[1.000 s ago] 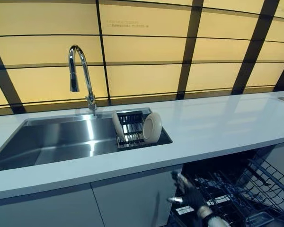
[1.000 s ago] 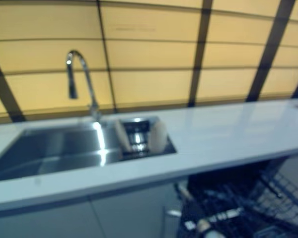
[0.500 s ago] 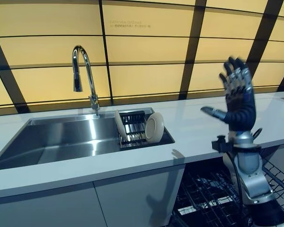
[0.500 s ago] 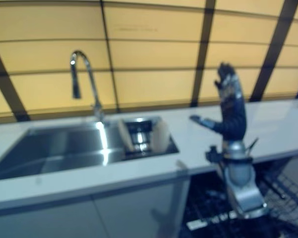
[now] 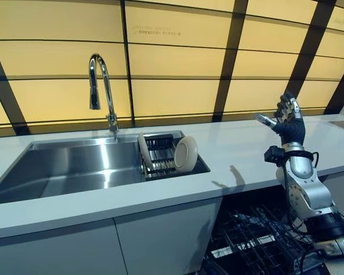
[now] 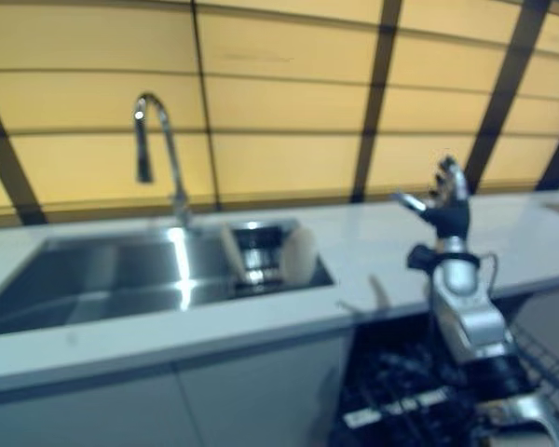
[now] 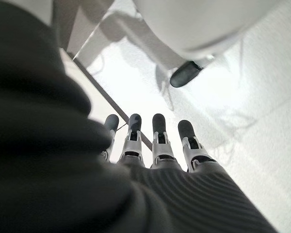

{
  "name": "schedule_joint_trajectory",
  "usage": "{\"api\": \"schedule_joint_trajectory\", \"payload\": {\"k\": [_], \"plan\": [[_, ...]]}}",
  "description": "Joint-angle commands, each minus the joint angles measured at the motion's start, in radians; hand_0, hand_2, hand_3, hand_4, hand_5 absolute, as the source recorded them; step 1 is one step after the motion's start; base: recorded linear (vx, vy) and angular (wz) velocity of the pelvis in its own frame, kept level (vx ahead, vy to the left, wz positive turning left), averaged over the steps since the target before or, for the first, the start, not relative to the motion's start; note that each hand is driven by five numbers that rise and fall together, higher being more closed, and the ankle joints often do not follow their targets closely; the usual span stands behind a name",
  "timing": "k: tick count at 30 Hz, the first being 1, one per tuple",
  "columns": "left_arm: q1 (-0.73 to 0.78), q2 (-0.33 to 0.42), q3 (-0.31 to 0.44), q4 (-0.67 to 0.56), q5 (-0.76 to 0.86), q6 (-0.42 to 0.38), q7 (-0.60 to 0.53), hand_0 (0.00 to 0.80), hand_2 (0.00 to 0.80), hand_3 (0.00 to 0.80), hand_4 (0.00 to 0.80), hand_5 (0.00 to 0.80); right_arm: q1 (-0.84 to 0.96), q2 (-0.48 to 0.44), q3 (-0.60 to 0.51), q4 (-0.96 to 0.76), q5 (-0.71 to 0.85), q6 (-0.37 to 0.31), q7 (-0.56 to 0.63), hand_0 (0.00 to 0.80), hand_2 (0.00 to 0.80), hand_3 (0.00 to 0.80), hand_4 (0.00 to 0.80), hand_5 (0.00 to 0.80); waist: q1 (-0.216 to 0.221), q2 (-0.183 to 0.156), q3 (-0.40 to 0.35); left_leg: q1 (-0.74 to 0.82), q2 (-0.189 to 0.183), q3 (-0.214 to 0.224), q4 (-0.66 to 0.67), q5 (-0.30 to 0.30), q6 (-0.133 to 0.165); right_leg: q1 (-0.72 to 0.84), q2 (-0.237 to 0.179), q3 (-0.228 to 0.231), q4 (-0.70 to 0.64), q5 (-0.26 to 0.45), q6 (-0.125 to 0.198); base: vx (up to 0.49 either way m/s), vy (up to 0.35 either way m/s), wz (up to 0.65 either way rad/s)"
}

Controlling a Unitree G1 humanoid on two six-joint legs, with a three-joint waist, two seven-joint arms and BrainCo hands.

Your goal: Take plates into dishwasher

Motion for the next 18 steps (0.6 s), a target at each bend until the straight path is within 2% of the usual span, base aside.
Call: {"api": "schedule_joint_trajectory", "payload": {"k": [1,3,5,7,8,11,12,15,18], "plan": [[-0.056,0.056,-0.060,0.023,0.000,0.002,-0.026,0.000,0.000,0.000,0.000,0.000,-0.175,-0.087,0.022,0.037,0.004,0.014,-0.007,0.000,0.000,0.000,0.000,0.000,0.043,0.005,0.020,-0.025,-0.069,-0.074,0.112,-0.144,0.079,-0.094,-0.110,0.062,0.187,0.156,0.056,0.021,0.166,-0.08],[-0.064,0.064,-0.070,0.024,0.004,0.012,-0.032,0.000,0.000,0.000,0.000,0.000,-0.194,-0.104,0.026,0.078,-0.004,0.023,-0.009,0.000,0.000,0.000,0.000,0.000,0.045,0.016,0.021,-0.022,-0.072,-0.090,0.108,-0.142,0.082,-0.138,-0.119,0.068,0.264,0.199,0.055,0.025,0.166,0.00],[-0.066,0.073,-0.077,0.028,0.005,0.017,-0.036,0.000,0.000,0.000,0.000,0.000,-0.218,-0.121,0.036,0.111,0.011,0.025,-0.017,0.000,0.000,0.000,0.000,0.000,0.050,0.026,0.021,-0.016,-0.070,-0.096,0.105,-0.141,0.082,-0.177,-0.125,0.062,0.331,0.204,0.056,0.052,0.156,0.16],[-0.061,0.077,-0.075,0.032,0.007,0.024,-0.033,0.000,0.000,0.000,0.000,0.000,-0.255,-0.136,0.042,0.141,0.016,0.006,-0.033,0.000,0.000,0.000,0.000,0.000,0.055,0.024,0.021,-0.003,-0.075,-0.094,0.099,-0.146,0.083,-0.202,-0.125,0.045,0.332,0.201,0.057,0.098,0.096,-0.04],[-0.059,0.077,-0.071,0.035,0.010,0.024,-0.031,0.000,0.000,0.000,0.000,0.000,-0.268,-0.140,0.043,0.149,0.008,0.004,-0.039,0.000,0.000,0.000,0.000,0.000,0.055,0.021,0.021,0.002,-0.079,-0.092,0.099,-0.151,0.082,-0.207,-0.119,0.036,0.313,0.196,0.058,0.153,0.033,-0.17],[-0.060,0.073,-0.059,0.054,0.036,0.025,-0.023,0.000,0.000,0.000,0.000,0.000,-0.312,-0.163,0.049,0.156,0.019,-0.007,-0.067,0.000,0.000,0.000,0.000,0.000,0.043,-0.005,0.019,0.021,-0.109,-0.116,0.111,-0.182,0.079,-0.199,-0.055,0.019,0.121,0.138,0.054,0.244,-0.023,0.05],[-0.058,0.069,-0.048,0.069,0.051,0.022,-0.019,0.000,0.000,0.000,0.000,0.000,-0.325,-0.178,0.052,0.153,0.057,0.000,-0.071,0.000,0.000,0.000,0.000,0.000,0.028,-0.015,0.019,0.041,-0.125,-0.130,0.115,-0.198,0.080,-0.222,-0.023,0.021,0.045,0.148,0.066,0.288,-0.033,0.14],[-0.052,0.061,-0.045,0.087,0.052,0.018,-0.005,0.000,0.000,0.000,0.000,0.000,-0.339,-0.193,0.051,0.159,0.161,-0.014,-0.080,0.000,0.000,0.000,0.000,0.000,0.007,-0.027,0.021,0.074,-0.145,-0.162,0.122,-0.216,0.082,-0.261,0.020,0.026,-0.027,0.184,0.082,0.312,-0.049,0.53],[-0.046,0.056,-0.038,0.099,0.068,0.006,-0.011,0.000,0.000,0.000,0.000,0.000,-0.330,-0.195,0.018,0.134,0.214,0.004,-0.109,0.000,0.000,0.000,0.000,0.000,-0.005,-0.031,0.028,0.114,-0.152,-0.190,0.134,-0.241,0.087,-0.290,0.030,0.006,-0.050,0.212,0.080,0.389,-0.127,0.41]]}}
